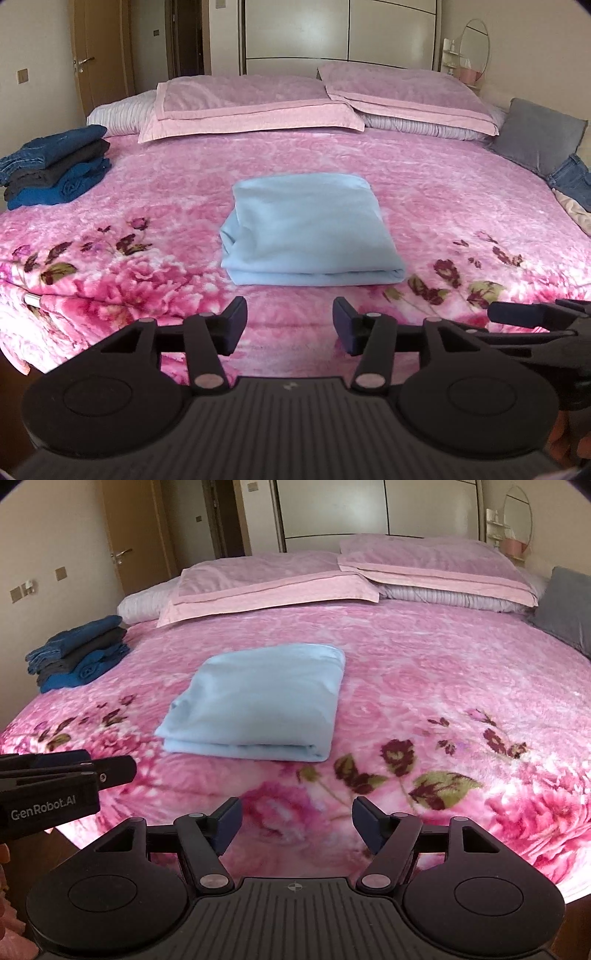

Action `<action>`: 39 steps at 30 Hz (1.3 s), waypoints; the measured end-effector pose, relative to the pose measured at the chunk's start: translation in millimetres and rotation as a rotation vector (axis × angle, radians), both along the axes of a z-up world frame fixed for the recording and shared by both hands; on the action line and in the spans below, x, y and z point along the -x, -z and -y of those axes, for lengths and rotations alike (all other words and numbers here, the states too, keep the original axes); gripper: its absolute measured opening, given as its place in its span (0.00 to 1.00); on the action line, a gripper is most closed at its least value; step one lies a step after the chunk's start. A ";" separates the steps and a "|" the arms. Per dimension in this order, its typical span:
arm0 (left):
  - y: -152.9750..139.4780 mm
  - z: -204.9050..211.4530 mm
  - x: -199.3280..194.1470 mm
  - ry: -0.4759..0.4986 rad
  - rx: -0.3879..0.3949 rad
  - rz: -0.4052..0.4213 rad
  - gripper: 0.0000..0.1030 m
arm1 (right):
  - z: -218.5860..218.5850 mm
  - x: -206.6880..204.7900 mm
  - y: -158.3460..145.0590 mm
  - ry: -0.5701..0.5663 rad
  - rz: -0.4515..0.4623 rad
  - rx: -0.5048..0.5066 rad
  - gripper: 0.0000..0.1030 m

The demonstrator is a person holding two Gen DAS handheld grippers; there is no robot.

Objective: Fold clothes

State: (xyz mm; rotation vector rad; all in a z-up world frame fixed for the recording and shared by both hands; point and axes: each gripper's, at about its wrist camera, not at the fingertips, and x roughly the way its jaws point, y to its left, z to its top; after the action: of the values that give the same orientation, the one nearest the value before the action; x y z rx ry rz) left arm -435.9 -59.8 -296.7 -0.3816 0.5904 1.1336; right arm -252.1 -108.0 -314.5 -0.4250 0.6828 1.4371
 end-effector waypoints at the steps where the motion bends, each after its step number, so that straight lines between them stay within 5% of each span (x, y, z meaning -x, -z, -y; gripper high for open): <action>1: -0.6 2.0 0.8 0.000 -0.003 0.000 0.46 | 1.7 1.2 -0.4 -0.002 0.000 0.001 0.68; 26: 27.6 -24.8 -13.3 0.034 0.096 0.036 0.49 | -9.3 -10.2 17.3 0.025 -0.005 0.058 0.72; 31: 40.3 -54.4 6.4 0.005 0.146 0.145 0.49 | -21.9 -27.1 35.0 0.036 -0.062 0.103 0.72; 39: 63.8 -139.3 85.1 -0.132 0.332 0.498 0.53 | -50.1 -80.1 46.0 0.013 -0.300 0.058 0.72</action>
State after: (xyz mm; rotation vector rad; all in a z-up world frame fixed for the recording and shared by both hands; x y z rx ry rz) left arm -521.0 79.5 -360.5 -0.9686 0.3112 1.0135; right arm -172.0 -57.9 -360.5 -0.2504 0.9675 1.4865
